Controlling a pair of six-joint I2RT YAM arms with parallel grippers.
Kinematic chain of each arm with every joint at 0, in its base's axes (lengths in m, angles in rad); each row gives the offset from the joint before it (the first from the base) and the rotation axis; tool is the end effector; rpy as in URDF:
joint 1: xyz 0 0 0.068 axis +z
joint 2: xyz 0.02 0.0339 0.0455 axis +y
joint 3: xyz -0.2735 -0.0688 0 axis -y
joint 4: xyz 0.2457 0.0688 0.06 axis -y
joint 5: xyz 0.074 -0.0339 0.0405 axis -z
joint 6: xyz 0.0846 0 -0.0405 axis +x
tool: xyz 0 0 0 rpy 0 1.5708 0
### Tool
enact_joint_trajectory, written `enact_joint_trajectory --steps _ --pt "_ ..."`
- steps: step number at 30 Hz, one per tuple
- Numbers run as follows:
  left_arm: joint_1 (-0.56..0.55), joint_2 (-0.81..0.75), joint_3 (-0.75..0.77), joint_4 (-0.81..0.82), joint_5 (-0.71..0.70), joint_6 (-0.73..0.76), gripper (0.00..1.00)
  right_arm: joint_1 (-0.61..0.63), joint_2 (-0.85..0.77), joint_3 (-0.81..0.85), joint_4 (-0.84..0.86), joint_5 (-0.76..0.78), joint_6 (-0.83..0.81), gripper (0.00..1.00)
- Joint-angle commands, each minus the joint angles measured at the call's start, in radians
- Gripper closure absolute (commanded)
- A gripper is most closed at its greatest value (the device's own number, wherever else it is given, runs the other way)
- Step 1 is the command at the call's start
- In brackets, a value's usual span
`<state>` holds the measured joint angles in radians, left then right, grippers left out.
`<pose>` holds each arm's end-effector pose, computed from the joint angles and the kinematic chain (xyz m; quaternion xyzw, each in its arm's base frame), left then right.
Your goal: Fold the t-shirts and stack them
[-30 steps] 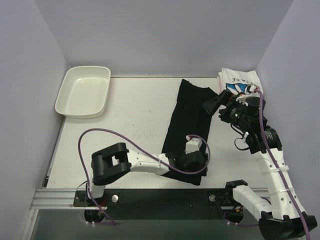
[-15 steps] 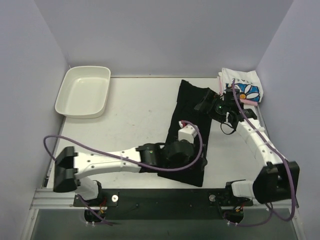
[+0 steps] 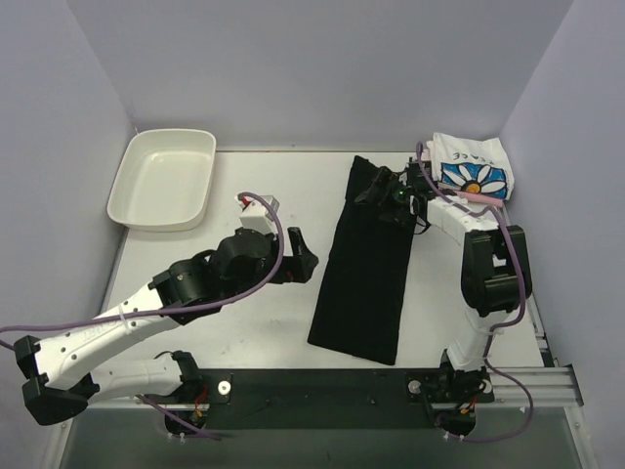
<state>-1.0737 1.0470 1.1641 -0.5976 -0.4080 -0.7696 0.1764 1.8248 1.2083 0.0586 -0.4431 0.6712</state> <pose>0.1510 -0.2079 0.3685 0.0230 0.8436 -0.2998 0.4450 0.4381 0.1149 0.2055 0.1056 0.8532 0.3698 0.3523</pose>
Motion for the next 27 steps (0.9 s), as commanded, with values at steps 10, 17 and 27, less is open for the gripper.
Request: enact_joint_trajectory --steps 10,17,27 --pt "0.282 -0.035 -0.093 -0.027 0.19 0.076 0.03 0.044 0.215 0.164 0.026 0.003 -0.001 0.0" --pt "0.42 -0.016 -0.164 0.022 0.311 0.092 0.03 0.11 0.33 0.286 -0.051 0.01 -0.019 0.0" --pt "0.544 0.008 -0.21 0.055 0.382 0.115 0.03 0.212 0.527 0.581 -0.197 -0.02 -0.004 0.0"
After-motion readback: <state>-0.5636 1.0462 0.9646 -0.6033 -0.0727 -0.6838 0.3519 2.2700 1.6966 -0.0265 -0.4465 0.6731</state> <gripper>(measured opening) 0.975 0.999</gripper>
